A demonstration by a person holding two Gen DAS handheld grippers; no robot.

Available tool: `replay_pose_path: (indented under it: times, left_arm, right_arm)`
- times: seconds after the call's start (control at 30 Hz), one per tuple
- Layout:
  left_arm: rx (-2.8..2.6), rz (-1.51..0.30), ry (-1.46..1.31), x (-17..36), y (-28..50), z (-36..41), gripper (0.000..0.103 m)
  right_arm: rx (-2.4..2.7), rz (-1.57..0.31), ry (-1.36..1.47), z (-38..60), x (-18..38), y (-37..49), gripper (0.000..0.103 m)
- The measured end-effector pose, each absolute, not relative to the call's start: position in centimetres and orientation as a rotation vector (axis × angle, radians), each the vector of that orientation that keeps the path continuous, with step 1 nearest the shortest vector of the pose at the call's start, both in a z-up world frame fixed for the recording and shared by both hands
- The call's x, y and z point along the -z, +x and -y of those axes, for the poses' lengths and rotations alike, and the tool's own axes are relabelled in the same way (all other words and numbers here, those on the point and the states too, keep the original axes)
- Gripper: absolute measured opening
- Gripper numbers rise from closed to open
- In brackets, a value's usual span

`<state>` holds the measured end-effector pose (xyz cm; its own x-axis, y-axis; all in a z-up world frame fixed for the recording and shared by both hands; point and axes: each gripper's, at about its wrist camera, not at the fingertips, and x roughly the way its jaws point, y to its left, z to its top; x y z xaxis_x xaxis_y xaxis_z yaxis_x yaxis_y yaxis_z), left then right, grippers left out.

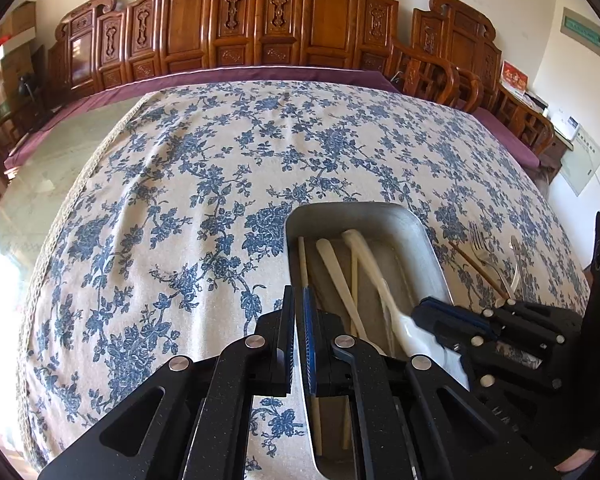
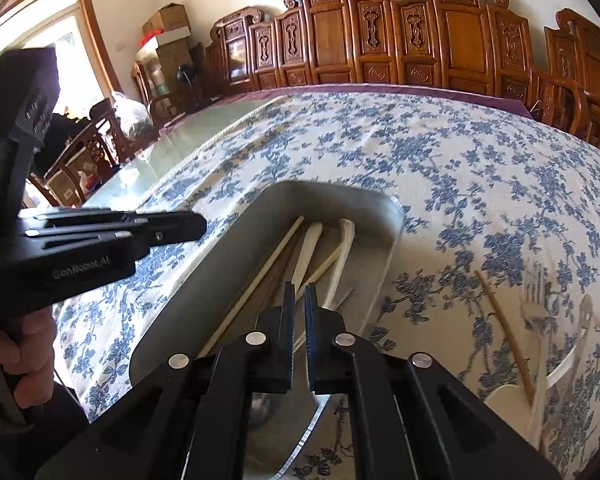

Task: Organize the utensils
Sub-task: 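Lower the white plastic knife into the tray and open the right gripper, then lower the left gripper onto the pile and grasp a metal fork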

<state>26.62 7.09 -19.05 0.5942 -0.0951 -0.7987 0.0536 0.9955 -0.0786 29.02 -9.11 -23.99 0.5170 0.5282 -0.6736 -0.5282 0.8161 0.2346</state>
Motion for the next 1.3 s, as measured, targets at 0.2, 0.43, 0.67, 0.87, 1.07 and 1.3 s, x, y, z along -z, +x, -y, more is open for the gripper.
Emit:
replay_pose_path:
  times: [0.2,0.43,0.67,0.87,1.07,1.3]
  left_arm:
    - [0.119,-0.915,-0.047,18.5,26.2,-5.7,0.004]
    - [0.18,-0.908,-0.02,18.3,25.6,-2.8,0.018]
    - [0.243,-0.901,-0.004,18.1,25.0,0.3,0.031]
    - [0.283,-0.899,0.02,18.1,23.9,3.1,0.035]
    - [0.297,-0.904,0.053,18.1,23.0,5.6,0.035]
    - [0.325,-0.938,0.08,18.7,23.0,9.4,0.035]
  right_arm:
    - [-0.579,-0.731,-0.014,13.4,22.0,28.6,0.007]
    - [-0.433,-0.711,-0.028,21.2,21.5,28.7,0.007]
    - [-0.3,-0.749,-0.037,26.9,22.2,27.9,0.007]
    - [-0.249,-0.771,-0.05,28.4,22.2,27.1,0.008]
    - [-0.255,-0.789,-0.037,29.5,22.7,25.9,0.02]
    - [-0.289,-0.817,0.008,31.1,24.3,26.2,0.02]
